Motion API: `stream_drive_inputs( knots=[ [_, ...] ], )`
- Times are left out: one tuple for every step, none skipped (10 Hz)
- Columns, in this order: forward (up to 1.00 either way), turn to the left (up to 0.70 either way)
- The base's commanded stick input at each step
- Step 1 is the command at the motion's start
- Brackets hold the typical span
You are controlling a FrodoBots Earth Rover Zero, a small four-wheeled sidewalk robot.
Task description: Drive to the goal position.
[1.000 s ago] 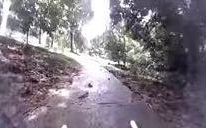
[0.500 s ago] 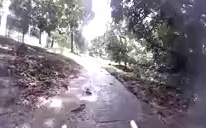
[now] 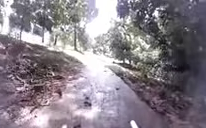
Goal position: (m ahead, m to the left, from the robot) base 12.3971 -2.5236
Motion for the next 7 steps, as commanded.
stream_drive_inputs(
  knots=[
    [0.85, 0.0],
    [0.85, 0.0],
    [0.85, 0.0],
    [0.85, 0.0],
    [0.85, 0.0],
    [0.85, 0.0],
    [0.85, 0.0]
  ],
)
